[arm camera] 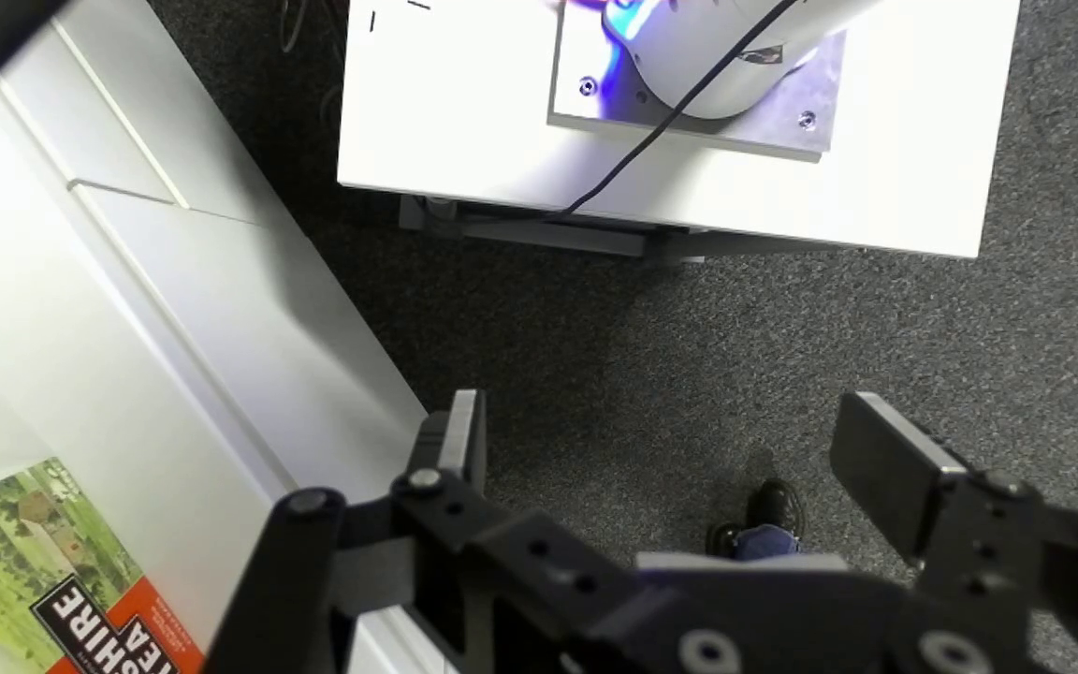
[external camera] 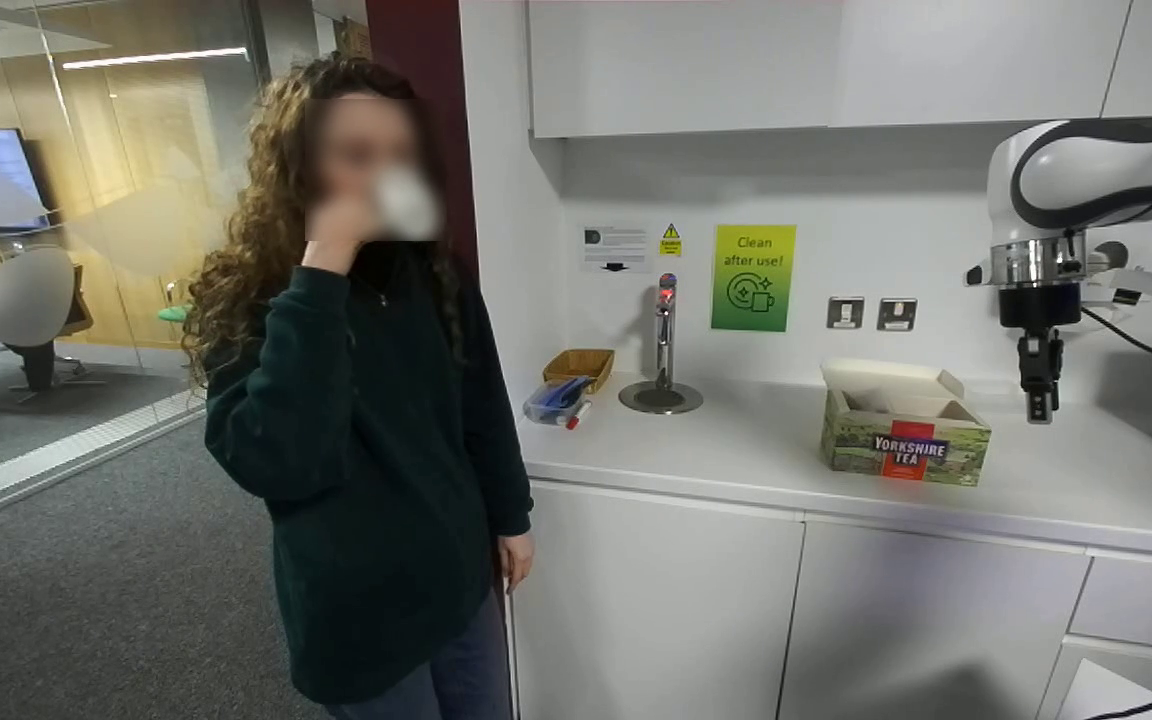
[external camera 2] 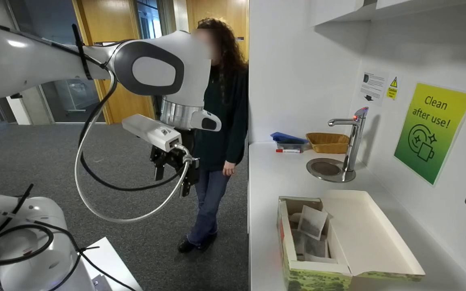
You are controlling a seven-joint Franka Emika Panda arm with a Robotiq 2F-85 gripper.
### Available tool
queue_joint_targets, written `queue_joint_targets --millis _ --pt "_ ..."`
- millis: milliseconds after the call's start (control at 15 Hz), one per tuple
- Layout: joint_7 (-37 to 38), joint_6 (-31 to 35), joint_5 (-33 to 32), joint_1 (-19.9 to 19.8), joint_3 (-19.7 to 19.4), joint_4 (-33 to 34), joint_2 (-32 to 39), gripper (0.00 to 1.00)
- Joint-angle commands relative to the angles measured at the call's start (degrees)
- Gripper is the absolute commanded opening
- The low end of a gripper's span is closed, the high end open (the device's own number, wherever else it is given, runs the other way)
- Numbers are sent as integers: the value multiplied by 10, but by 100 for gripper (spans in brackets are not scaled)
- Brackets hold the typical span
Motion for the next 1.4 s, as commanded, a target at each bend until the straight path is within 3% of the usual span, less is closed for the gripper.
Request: queue_joint_targets --millis 0,1333 --pt "-1 -1 1 -1 1 1 1 100" --pt "12 2 20 -2 3 5 -5 100"
